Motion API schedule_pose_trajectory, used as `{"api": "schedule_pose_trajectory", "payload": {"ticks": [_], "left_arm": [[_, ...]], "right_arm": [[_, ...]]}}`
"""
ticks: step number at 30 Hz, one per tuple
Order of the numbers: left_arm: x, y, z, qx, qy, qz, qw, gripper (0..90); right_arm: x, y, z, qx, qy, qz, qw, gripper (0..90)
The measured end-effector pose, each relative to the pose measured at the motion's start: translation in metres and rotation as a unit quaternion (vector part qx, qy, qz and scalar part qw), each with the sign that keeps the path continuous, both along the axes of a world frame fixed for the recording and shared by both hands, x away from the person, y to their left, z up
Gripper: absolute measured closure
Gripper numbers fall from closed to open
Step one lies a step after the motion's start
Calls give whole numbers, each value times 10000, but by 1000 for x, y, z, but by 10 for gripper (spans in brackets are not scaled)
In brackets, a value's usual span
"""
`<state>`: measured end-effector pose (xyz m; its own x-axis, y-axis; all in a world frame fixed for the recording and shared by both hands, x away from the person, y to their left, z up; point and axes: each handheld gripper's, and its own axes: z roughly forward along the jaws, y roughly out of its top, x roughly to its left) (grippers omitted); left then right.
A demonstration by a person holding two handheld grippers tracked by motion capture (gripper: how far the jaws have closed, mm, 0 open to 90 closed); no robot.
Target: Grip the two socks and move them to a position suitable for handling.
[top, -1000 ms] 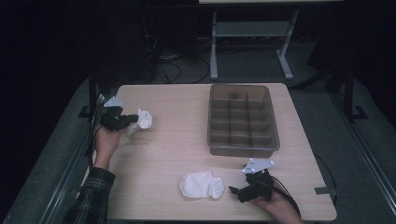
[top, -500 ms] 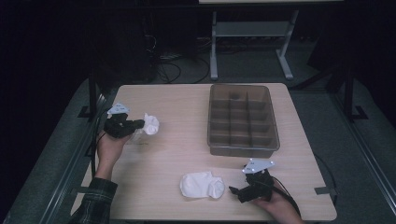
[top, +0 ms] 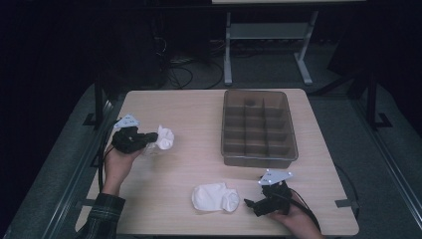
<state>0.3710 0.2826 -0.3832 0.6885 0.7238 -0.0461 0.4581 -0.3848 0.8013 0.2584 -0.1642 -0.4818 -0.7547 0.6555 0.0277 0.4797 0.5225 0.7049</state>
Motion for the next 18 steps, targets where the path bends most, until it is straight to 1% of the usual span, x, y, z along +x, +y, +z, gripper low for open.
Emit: {"api": "schedule_pose_trajectory", "payload": {"ticks": [6, 11, 14, 18], "left_arm": [[-8, -4, 1, -1, 14, -120, 9999, 870], [-13, -10, 3, -39, -15, -238, 9997, 870], [-16, -14, 4, -2, 4, -308, 9995, 870], [-21, -19, 5, -28, 1, -396, 9992, 870]], "right_arm": [[0, 0, 0, 1, 0, 5, 10000, 23], [0, 0, 0, 2, -2, 8, 10000, 24], [0, 0, 0, 1, -2, 9, 10000, 24], [0, 0, 0, 2, 4, 6, 10000, 23]]}}
